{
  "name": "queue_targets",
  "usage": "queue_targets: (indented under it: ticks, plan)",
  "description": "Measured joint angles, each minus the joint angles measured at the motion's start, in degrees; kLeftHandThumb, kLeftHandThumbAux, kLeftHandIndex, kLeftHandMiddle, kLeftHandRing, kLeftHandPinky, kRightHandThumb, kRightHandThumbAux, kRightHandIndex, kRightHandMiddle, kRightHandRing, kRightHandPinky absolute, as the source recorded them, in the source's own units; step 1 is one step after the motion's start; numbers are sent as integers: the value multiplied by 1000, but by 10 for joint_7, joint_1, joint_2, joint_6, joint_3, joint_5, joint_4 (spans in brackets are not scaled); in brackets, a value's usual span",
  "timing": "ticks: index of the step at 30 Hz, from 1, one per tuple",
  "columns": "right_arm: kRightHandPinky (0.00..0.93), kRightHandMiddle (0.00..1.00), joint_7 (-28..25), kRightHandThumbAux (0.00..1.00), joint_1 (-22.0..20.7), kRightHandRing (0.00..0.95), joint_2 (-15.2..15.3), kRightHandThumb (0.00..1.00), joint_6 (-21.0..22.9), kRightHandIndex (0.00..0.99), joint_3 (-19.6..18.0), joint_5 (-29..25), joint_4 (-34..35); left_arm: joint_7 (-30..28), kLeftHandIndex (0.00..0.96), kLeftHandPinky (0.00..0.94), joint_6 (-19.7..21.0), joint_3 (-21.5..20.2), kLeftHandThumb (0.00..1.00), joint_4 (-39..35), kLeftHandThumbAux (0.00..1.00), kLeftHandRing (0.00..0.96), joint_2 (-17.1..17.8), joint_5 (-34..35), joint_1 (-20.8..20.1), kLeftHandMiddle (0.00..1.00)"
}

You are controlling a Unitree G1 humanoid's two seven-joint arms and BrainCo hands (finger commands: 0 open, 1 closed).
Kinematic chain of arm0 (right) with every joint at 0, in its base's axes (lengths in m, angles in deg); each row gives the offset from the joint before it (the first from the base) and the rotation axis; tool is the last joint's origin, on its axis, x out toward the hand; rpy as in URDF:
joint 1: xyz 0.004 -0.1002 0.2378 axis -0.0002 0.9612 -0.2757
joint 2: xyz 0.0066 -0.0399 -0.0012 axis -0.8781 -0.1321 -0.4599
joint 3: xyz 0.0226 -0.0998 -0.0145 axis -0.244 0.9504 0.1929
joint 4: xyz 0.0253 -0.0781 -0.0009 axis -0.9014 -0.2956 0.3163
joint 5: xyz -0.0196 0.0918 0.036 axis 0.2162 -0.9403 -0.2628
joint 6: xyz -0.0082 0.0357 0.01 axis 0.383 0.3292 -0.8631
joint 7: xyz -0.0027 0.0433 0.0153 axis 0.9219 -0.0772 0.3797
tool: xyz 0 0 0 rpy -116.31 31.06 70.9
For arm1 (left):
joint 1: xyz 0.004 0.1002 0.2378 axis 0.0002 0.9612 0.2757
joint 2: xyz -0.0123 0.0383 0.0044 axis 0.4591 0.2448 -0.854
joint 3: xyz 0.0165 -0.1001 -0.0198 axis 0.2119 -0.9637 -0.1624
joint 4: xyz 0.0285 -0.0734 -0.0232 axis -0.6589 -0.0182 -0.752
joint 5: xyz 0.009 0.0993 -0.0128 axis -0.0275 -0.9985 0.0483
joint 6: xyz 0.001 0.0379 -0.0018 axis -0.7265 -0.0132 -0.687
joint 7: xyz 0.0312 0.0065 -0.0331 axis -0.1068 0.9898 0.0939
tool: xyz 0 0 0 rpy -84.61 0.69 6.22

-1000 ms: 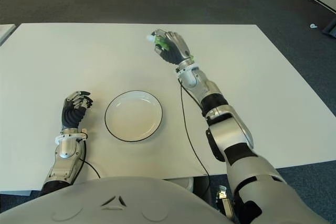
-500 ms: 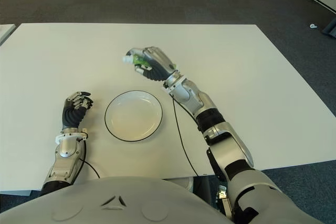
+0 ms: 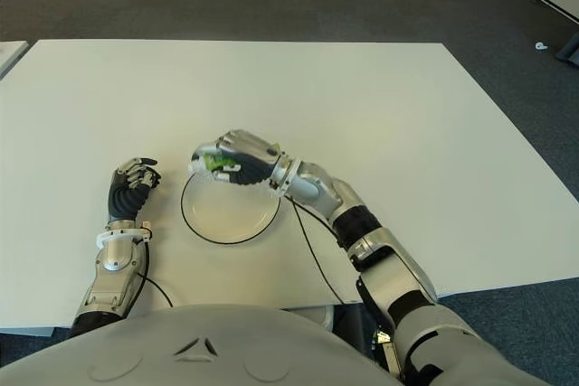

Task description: Put the toothpaste on the table into the plate.

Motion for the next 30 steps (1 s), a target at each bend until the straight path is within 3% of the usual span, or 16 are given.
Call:
queue_targets:
  ticks: [16,22,26,27,28,30]
  plan:
    - [840,859,-63,719,10,834,4,707,3,440,29,36,2,2,429,560,3,0,704,-3,717,601,-2,-3,2,601]
    - [820,822,-60,719,21,816,4,700,2,438,36,51,-5,2,429,544,-4,0,703,-2,717,601,-3,-3,3,596]
    - [710,633,-41,719,20,676,7,685,-13,428,36,64,-5,3,428,525,-4,0,703,-2,717,600,-3,-8,4,597]
    - [675,515,-39,652,19,595,7,534,-16,373,36,64,-5,3,428,518,-4,0,703,-2,717,599,-3,-9,4,597]
    - [662,473,-39,629,18,566,7,479,-17,353,36,64,-5,4,428,516,-4,0,703,-2,717,599,-3,-9,4,597]
    - [563,304,-39,552,16,417,7,337,-19,238,36,64,-6,5,428,506,-4,0,703,-2,717,598,-2,-10,4,596]
